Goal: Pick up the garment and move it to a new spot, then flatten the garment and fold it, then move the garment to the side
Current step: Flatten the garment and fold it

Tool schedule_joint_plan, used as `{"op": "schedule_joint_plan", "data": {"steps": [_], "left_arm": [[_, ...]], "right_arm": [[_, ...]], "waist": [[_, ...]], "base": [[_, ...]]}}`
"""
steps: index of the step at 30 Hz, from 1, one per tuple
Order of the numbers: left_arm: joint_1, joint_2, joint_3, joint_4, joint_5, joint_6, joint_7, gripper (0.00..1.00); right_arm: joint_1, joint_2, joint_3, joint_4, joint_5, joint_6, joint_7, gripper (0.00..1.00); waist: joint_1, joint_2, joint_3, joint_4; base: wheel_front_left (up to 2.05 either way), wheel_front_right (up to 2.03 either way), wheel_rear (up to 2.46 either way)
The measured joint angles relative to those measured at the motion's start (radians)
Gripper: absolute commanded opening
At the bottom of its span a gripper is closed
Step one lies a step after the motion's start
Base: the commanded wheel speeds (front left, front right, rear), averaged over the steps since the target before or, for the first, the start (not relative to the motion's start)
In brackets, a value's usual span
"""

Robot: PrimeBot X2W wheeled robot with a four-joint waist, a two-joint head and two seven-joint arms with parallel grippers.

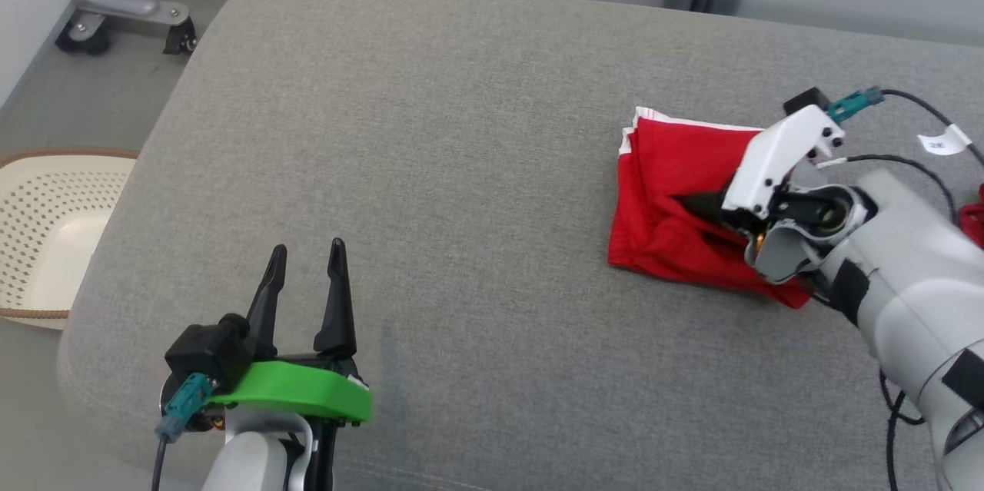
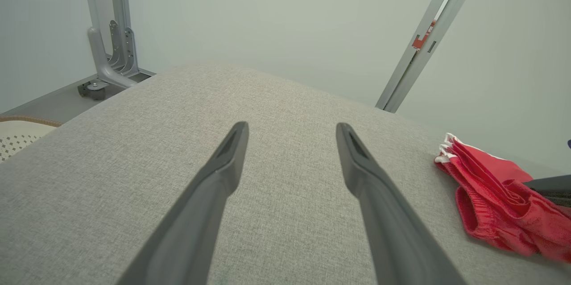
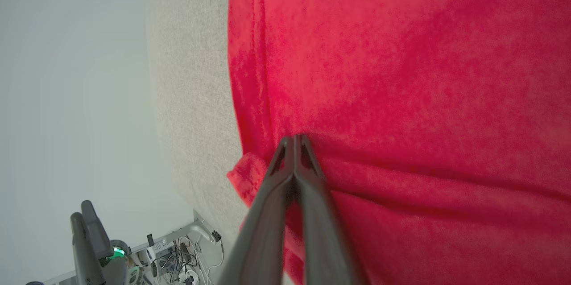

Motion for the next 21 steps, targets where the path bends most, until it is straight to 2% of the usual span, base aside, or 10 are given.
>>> {"op": "schedule_joint_plan", "data": {"steps": [5,10,15,21], "left_arm": [[0.002,0.0,0.002,0.003,0.006,-0.005,0.0,1.0],[0.002,0.0,0.011,0.008,0.015,-0.008,0.0,1.0],[0.004,0.0,0.021,0.013,0.024,-0.01,0.0,1.0],[0.015,0.0,0.04,0.01,0.036,-0.015,0.0,1.0]], "right_arm": [[0.094,0.041,0.027,-0.151,-0.006,0.0,-0.014,0.0],[0.155,0.055,0.028,-0.277,-0.013,0.0,-0.082,0.0],[0.196,0.023,-0.01,-0.404,-0.016,0.0,-0.181,0.0],[0.229,-0.045,-0.067,-0.572,-0.048,0.0,-0.334,0.0]], "waist": [[0.0,0.0,-0.01,-0.032],[0.0,0.0,-0.021,-0.067],[0.0,0.0,-0.041,-0.096],[0.0,0.0,-0.07,-0.138]], "base": [[0.0,0.0,0.0],[0.0,0.0,0.0],[0.0,0.0,0.0],[0.0,0.0,0.0]]}}
